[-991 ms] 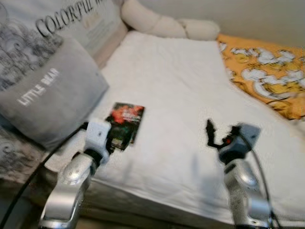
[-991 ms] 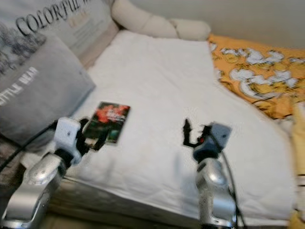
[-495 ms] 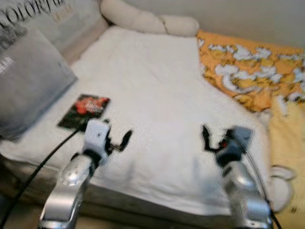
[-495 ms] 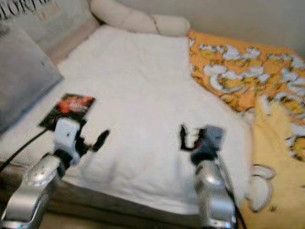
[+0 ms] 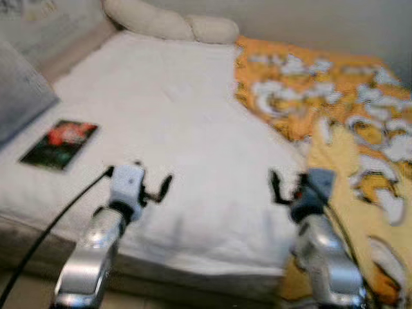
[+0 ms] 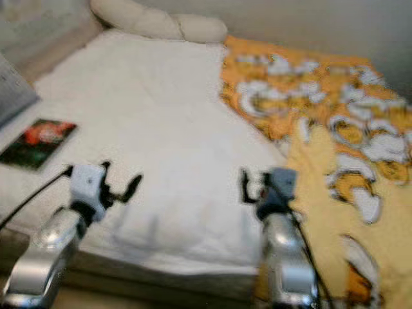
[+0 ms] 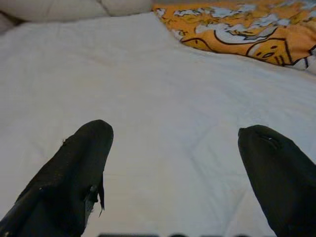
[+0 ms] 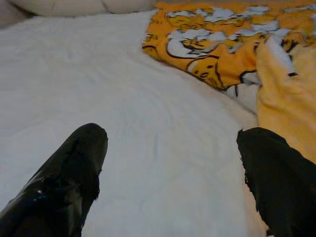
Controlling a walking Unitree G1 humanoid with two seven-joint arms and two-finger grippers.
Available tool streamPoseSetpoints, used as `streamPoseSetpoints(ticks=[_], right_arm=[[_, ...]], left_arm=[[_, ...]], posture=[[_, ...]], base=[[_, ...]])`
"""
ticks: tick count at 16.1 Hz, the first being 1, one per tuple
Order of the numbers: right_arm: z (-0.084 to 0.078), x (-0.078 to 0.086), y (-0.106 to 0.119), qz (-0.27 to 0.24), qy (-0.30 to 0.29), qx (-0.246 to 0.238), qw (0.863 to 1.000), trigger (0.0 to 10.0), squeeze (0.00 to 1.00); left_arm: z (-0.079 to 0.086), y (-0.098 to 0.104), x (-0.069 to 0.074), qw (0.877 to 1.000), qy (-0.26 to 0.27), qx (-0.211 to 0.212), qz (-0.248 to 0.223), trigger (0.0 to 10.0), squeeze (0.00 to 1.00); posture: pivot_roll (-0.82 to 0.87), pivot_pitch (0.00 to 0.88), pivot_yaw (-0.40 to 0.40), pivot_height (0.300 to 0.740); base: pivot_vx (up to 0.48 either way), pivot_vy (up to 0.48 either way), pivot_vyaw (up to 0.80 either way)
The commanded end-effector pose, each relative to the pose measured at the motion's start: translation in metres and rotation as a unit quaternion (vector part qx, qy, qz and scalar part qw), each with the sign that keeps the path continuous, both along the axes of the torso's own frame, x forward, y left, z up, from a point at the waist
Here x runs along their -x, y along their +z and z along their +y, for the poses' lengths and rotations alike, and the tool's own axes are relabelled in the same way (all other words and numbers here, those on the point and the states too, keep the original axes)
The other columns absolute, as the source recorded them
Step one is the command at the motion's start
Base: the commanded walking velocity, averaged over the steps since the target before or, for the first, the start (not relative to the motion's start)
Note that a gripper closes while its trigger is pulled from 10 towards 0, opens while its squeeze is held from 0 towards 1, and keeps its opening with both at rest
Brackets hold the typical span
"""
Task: Clean up the room
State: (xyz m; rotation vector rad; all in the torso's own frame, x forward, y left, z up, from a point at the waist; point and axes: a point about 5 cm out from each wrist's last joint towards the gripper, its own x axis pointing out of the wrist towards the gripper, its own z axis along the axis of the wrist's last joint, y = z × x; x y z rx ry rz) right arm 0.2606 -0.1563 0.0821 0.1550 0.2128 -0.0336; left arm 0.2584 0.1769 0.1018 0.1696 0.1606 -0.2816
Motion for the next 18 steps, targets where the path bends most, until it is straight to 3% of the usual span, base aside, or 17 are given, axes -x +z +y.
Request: streamPoseSetpoints(ticks=[1,6,10,14,15,16,17,18], right_arm=[[-0.011,0.001,-0.001,0.007,-0.015,0.016,1.000,10.0,1.00],[-0.020,0.003,-0.004,0.022,-0.040,0.036,0.998,10.0,1.00],[-0.048,0.005,-0.025,0.102,-0.068,0.098,0.988,10.0,1.00],[-0.099,0.006,-0.041,0.173,-0.099,0.113,0.973,10.0,1.00],[-0.111,0.008,-0.046,0.195,-0.107,0.114,0.968,10.0,0.85],[-0.123,0.011,-0.049,0.212,-0.115,0.116,0.964,10.0,0.03],[-0.138,0.014,-0.052,0.225,-0.127,0.099,0.961,10.0,0.00],[-0.145,0.016,-0.054,0.224,-0.124,0.050,0.965,9.9,0.00]], left_arm=[[-0.004,0.003,-0.004,1.000,-0.004,-0.006,-0.012,10.0,0.33],[-0.007,0.001,-0.005,1.000,-0.014,-0.014,-0.011,10.0,0.33],[-0.012,0.001,-0.006,0.999,-0.043,-0.011,-0.008,10.0,0.34],[-0.024,-0.001,0.001,0.986,-0.166,-0.008,0.019,10.0,0.34],[-0.023,-0.002,0.001,0.983,-0.182,-0.015,0.025,10.0,0.34],[-0.022,-0.002,0.001,0.981,-0.193,-0.021,0.028,10.0,0.33],[-0.019,-0.001,-0.001,0.979,-0.202,-0.025,0.030,10.0,0.33],[-0.019,0.000,-0.003,0.976,-0.213,-0.027,0.032,10.0,0.33]], posture=[[-0.08,0.000,-0.036,0.740],[-0.08,0.000,-0.028,0.740],[-0.09,0.000,-0.026,0.740],[-0.10,0.000,-0.025,0.740],[-0.10,0.000,-0.025,0.740],[-0.10,0.000,-0.020,0.740],[-0.11,0.000,-0.013,0.740],[-0.11,0.000,-0.012,0.740]], base=[[0.000,0.000,0.00],[0.000,0.000,0.00],[0.000,0.000,0.00],[0.000,0.000,0.00],[0.000,0.000,0.00],[0.000,0.000,0.00],[0.000,0.000,0.00],[0.000,0.000,0.00]])
